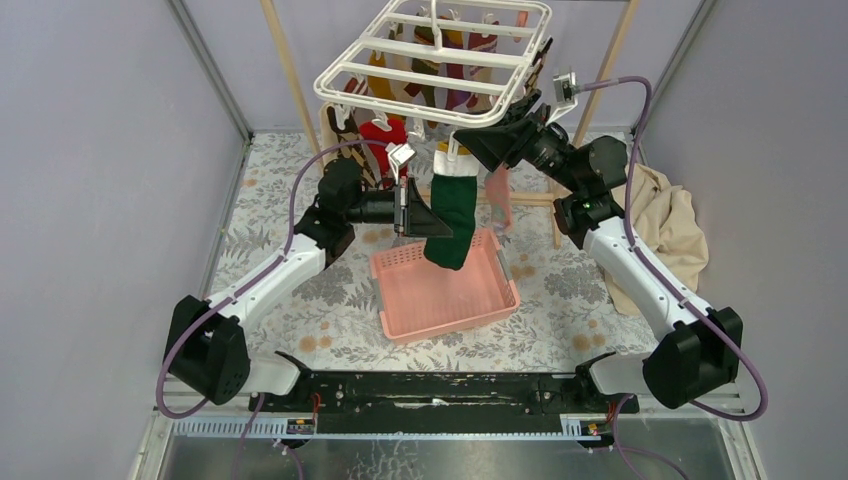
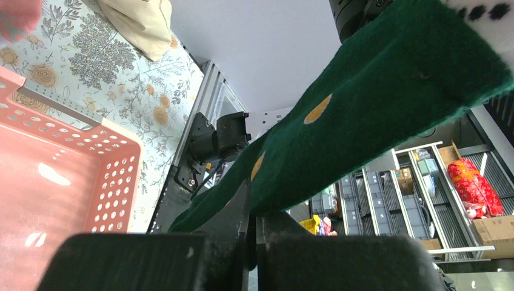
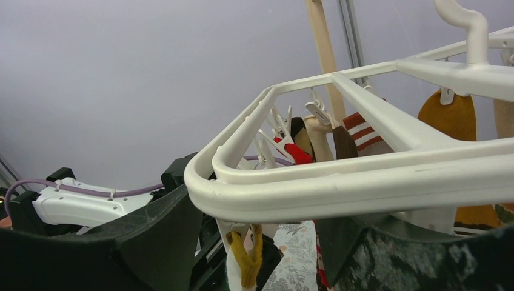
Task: Remove the socks clipped to the hanger
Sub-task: Remove the sock from the hanger.
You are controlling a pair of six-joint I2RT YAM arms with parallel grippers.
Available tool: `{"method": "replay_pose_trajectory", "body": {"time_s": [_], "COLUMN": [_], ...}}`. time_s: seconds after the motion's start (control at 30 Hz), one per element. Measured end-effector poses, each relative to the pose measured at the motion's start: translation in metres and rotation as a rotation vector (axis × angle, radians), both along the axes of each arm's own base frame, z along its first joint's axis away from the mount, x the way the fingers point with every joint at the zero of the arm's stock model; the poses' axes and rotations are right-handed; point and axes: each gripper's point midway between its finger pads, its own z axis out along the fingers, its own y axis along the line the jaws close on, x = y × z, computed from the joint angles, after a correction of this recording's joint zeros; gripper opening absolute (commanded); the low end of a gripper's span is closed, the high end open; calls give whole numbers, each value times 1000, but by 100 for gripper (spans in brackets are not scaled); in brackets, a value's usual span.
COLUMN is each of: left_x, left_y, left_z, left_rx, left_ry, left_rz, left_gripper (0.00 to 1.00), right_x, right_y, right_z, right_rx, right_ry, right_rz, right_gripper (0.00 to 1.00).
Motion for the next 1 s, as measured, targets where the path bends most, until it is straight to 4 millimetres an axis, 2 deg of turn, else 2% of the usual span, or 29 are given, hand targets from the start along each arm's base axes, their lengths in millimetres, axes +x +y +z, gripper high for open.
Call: {"method": "replay_pose_trajectory", "body": {"time_s": [0.57,0.77,1.0], "left_x": [0,2,4], "left_y": [-2,-3,-4], "left_z": [-5,-8,-9], "left_rx": [9,13,18], "left_ry": [-1,1,5], "left_rz": [-4,-3,3], "left_gripper": [2,2,1], "right_x": [3,4,2], "right_y": [3,4,6], "right_z": [-5,-9,-12], "right_rx": [-16,-29,-48], "right_ry": [28,37,37], "right_rz": [2,1,13], "right_gripper": [74,62,37]}}
